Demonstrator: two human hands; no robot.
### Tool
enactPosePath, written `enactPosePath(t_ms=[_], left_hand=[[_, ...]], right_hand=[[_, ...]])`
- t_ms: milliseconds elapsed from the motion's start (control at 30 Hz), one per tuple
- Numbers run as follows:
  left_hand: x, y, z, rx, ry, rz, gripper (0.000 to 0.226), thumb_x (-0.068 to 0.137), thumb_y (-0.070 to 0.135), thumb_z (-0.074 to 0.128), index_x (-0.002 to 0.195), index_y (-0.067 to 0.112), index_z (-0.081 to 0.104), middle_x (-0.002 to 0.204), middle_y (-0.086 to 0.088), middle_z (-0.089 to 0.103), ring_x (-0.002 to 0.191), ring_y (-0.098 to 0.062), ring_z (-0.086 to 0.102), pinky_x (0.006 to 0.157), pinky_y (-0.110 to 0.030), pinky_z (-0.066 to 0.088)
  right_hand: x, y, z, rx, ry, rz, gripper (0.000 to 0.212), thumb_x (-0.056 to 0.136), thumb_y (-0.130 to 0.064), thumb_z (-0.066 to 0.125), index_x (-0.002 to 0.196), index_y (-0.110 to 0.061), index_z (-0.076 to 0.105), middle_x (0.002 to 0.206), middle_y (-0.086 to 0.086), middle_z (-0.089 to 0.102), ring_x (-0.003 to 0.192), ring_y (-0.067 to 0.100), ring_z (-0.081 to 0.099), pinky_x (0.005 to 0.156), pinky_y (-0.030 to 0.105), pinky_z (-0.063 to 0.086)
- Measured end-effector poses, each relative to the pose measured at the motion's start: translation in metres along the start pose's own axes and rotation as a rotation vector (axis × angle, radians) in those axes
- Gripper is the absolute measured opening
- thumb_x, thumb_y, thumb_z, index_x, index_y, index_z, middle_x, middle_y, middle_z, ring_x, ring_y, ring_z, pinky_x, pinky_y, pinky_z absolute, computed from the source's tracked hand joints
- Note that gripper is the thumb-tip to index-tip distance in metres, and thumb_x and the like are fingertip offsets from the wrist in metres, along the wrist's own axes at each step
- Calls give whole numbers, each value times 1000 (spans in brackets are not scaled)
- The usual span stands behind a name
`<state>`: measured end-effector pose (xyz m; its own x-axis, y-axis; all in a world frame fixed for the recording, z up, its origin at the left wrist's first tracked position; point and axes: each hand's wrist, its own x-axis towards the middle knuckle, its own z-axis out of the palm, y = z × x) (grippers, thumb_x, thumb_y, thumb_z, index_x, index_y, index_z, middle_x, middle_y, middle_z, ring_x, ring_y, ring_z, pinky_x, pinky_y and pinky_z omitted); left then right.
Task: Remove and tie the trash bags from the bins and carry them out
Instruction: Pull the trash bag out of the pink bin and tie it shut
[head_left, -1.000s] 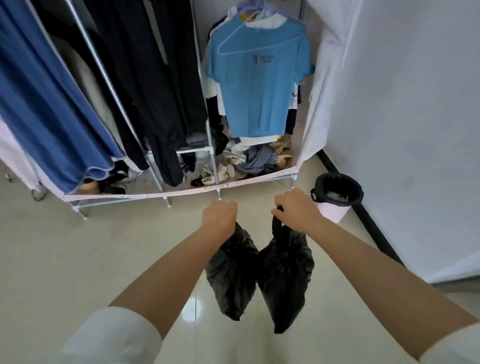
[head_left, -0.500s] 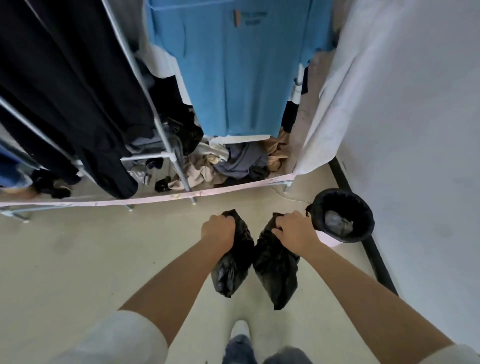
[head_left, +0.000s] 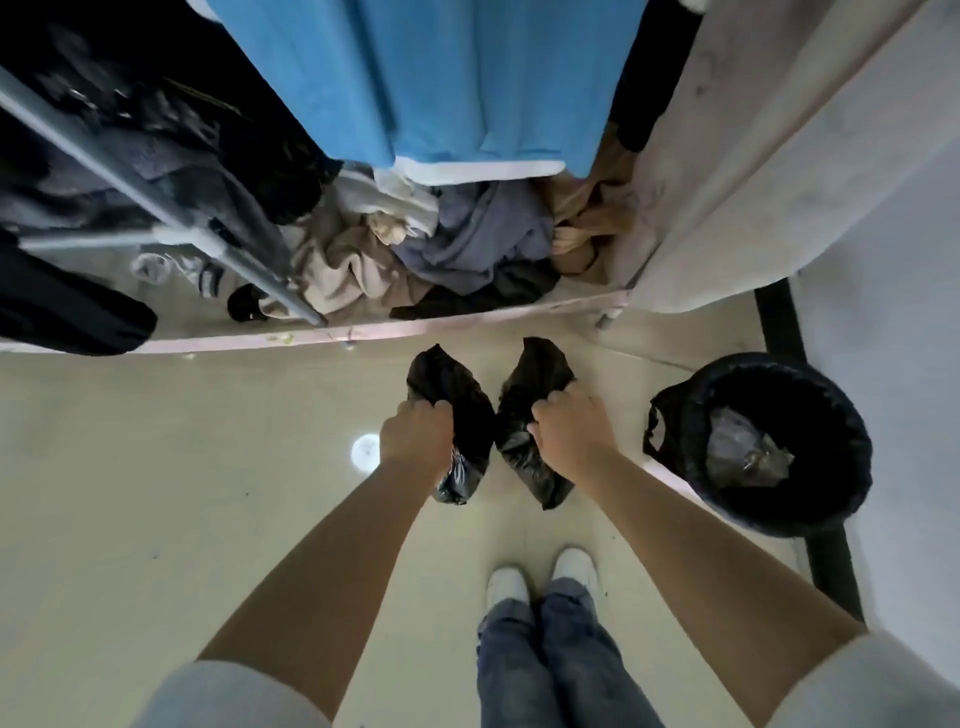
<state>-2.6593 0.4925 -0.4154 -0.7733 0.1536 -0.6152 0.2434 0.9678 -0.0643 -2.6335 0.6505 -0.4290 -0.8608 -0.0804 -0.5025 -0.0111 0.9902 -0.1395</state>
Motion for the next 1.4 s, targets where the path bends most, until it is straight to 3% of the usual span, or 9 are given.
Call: enactPosePath(t_ms=[267,400,567,767,933,1067,1167,1267,1400], left_hand=[[105,23,88,-7,31,28,31,83,2,51,113,4,46,112,-14,57,109,-30,49,80,-36,45],[117,32,94,38,39,1,40,79,10,61,114,8,43,117,-14,50,110,-30,45,84,-35,43],[86,56,75,87,64,46,39,81,12,55,119,10,44,122,-12,44,114,-29,41,93,-37,39],[41,122,49,115,97,217,37,87,13,47,123,8,40,124,-13,45,115,-29,41,94,-38,38],[16,195,50,52,223,282,32,92,19,41,122,10,39,129,-12,42,121,-30,39,99,-40,34],[1,257,76,2,262,265,37,94,29,36,127,12,35,136,-9,38,129,-27,33,103,-39,30],[-4,303,106,-12,238,272,40,95,30,34,130,12,32,137,-9,37,130,-25,32,105,-39,28],[-3,341,140,7,218,322,40,95,29,34,132,13,33,137,-9,38,129,-26,33,105,-40,28],[14,369,185,45,197,386,44,95,35,33,135,14,32,141,-8,36,132,-27,30,108,-40,25]], right_hand=[[86,35,98,21,9,-25,30,96,-27,37,109,-7,55,111,11,58,112,29,43,92,39,37],[93,44,109,118,35,46,34,94,-29,41,118,-8,49,127,12,46,124,30,35,100,40,34],[50,69,92,230,52,132,37,92,-21,42,126,-8,42,142,10,31,134,26,22,105,39,29],[-24,129,68,208,12,258,37,91,-18,41,127,-8,43,141,9,34,131,28,26,103,40,30],[-77,197,65,201,98,315,33,91,-17,41,121,-5,46,131,13,45,124,28,37,103,39,30],[-118,258,88,145,116,330,38,91,-19,43,127,-7,46,133,13,48,125,29,41,103,40,36],[-139,297,116,186,201,272,33,80,-10,61,110,3,59,115,23,60,110,38,56,88,44,47],[-149,327,152,156,136,237,35,88,-17,51,120,-2,54,127,17,54,121,33,46,98,41,40],[-146,354,206,153,136,167,41,88,-28,52,122,-5,53,128,14,54,125,33,44,102,43,35]])
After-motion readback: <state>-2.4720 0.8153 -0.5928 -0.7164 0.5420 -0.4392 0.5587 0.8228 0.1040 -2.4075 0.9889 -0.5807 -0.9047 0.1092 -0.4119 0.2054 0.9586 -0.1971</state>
